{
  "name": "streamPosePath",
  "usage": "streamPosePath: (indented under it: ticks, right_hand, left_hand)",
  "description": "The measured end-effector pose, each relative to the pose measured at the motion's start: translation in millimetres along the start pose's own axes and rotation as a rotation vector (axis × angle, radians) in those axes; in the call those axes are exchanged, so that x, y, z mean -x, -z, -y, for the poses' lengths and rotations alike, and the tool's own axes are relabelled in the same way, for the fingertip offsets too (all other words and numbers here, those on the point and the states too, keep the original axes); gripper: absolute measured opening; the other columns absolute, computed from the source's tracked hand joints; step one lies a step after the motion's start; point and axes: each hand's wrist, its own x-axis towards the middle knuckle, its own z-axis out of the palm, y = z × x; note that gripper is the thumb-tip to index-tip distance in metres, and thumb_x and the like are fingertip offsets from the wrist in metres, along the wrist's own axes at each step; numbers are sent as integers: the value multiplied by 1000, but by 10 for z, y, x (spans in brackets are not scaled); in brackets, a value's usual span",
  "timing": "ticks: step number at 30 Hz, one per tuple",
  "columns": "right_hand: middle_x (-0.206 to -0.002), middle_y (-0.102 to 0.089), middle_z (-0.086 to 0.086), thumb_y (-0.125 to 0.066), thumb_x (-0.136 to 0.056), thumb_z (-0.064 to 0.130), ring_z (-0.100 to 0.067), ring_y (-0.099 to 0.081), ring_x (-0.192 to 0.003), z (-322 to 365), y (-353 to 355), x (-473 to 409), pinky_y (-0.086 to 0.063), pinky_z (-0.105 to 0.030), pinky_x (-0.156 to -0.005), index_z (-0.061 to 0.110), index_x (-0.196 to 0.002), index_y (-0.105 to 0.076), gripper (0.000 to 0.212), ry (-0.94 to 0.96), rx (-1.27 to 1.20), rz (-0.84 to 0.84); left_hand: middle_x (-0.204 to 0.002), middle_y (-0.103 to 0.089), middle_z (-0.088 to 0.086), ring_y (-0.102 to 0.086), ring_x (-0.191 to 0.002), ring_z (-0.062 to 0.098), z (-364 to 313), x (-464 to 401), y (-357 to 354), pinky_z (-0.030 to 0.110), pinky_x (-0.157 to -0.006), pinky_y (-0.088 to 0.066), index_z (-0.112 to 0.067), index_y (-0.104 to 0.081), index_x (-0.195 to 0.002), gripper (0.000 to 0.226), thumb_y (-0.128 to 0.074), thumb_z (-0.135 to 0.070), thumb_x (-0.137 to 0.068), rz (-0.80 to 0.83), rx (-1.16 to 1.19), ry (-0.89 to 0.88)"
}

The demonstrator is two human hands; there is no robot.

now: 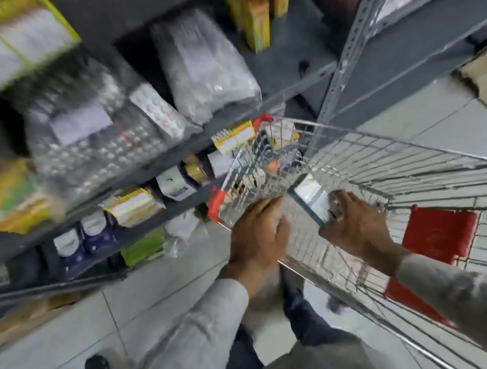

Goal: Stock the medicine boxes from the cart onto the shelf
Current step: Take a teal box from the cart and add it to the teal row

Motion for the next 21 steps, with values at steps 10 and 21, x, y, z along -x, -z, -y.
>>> streamPosePath:
  ticks: [10, 21]
  right_hand:
    - [-106, -66, 0, -69, -64, 43, -27, -63, -96, 1582, 1481, 497, -39, -28, -73, 24, -120, -56, 61, 419, -137, -558]
    - [-97, -71, 7, -86, -68, 39, -17, -70, -85, 3201, 2803, 279, -57, -39, -76, 29, -112, -53, 56, 614, -631, -915]
  left_hand:
    - [-132, -71, 1, -61, -129, 17, -280, 306, 2380, 35, -113, -45, -14, -72, -127, 34, -64, -20, -94, -751, 24, -233]
    - [-142, -63, 12, -52, -140, 28, 347, 272, 4045, 32, -121, -30, -10, -59, -140, 49, -52, -35, -99, -1030, -252, -41]
